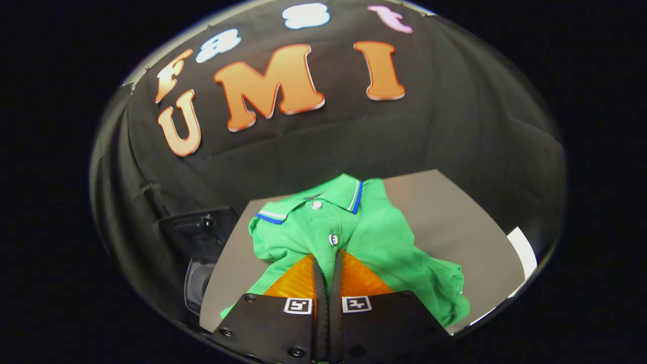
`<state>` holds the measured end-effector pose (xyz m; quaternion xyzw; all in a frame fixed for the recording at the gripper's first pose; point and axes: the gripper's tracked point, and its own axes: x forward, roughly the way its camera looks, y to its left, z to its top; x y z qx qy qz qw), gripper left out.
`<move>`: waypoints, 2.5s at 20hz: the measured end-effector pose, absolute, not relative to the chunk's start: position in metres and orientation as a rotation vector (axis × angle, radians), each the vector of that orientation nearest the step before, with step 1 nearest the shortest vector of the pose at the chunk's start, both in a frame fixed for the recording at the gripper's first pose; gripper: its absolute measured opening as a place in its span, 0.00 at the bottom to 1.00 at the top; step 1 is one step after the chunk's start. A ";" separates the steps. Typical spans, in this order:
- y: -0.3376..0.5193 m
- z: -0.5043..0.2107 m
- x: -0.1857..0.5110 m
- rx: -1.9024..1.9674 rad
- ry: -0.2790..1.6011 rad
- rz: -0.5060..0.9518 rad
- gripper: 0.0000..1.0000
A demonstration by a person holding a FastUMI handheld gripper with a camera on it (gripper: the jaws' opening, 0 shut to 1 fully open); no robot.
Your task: Put the clothes into the washing machine and then close the washing machine lid.
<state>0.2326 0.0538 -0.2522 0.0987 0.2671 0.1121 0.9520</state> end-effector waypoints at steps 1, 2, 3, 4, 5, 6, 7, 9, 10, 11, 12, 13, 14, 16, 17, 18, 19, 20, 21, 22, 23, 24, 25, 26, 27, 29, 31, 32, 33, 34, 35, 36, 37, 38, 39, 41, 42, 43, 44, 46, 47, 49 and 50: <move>0.052 -0.245 0.236 0.199 0.472 0.205 0.08; 0.046 -0.235 0.235 0.209 0.412 0.190 0.08; 0.044 -0.225 0.233 0.236 0.360 0.180 0.08; 0.039 -0.216 0.230 0.260 0.313 0.175 0.08; 0.035 -0.208 0.225 0.265 0.269 0.173 0.08; 0.033 -0.202 0.222 0.250 0.230 0.176 0.08; 0.034 -0.194 0.217 0.225 0.194 0.183 0.08; 0.034 -0.175 0.208 0.182 0.125 0.201 0.08; 0.034 -0.162 0.198 0.171 0.091 0.210 0.08; 0.035 -0.151 0.192 0.159 0.056 0.215 0.08; 0.035 -0.142 0.188 0.149 0.027 0.216 0.08; 0.035 -0.133 0.185 0.149 -0.001 0.218 0.08; 0.040 -0.119 0.178 0.155 -0.026 0.224 0.08; 0.053 -0.094 0.152 0.161 -0.061 0.247 0.08; 0.061 -0.082 0.141 0.158 -0.078 0.261 0.07; 0.075 -0.071 0.135 0.151 -0.096 0.278 0.07; 0.087 -0.060 0.132 0.144 -0.114 0.296 0.07; 0.100 -0.050 0.129 0.142 -0.127 0.316 0.08; 0.113 -0.041 0.126 0.150 -0.131 0.337 0.08; 0.126 -0.033 0.123 0.168 -0.133 0.362 0.08; 0.143 -0.027 0.122 0.194 -0.135 0.390 0.08; 0.160 -0.020 0.118 0.220 -0.137 0.422 0.08; 0.175 -0.016 0.117 0.240 -0.141 0.448 0.08; 0.191 -0.014 0.118 0.248 -0.142 0.470 0.07; 0.207 -0.014 0.118 0.247 -0.141 0.491 0.07; 0.240 -0.020 0.117 0.242 -0.127 0.534 0.07; 0.282 -0.031 0.115 0.255 -0.099 0.583 0.08; 0.300 -0.039 0.116 0.257 -0.081 0.603 0.08; 0.316 -0.051 0.117 0.255 -0.058 0.613 0.07; 0.332 -0.066 0.120 0.250 -0.033 0.622 0.07; 0.347 -0.081 0.123 0.242 -0.009 0.625 0.08; 0.362 -0.096 0.128 0.231 0.015 0.622 0.08; 0.374 -0.113 0.132 0.219 0.040 0.616 0.08; 0.383 -0.131 0.134 0.208 0.066 0.610 0.08; 0.393 -0.146 0.137 0.199 0.091 0.607 0.08; 0.412 -0.179 0.142 0.187 0.151 0.601 0.08; 0.421 -0.194 0.146 0.190 0.176 0.597 0.08; 0.429 -0.206 0.151 0.185 0.206 0.587 0.08; 0.437 -0.221 0.158 0.176 0.231 0.574 0.08; 0.448 -0.259 0.171 0.151 0.295 0.541 0.08; 0.453 -0.280 0.173 0.141 0.337 0.525 0.08; 0.458 -0.333 0.174 0.128 0.432 0.496 0.08; 0.460 -0.359 0.173 0.114 0.481 0.483 0.08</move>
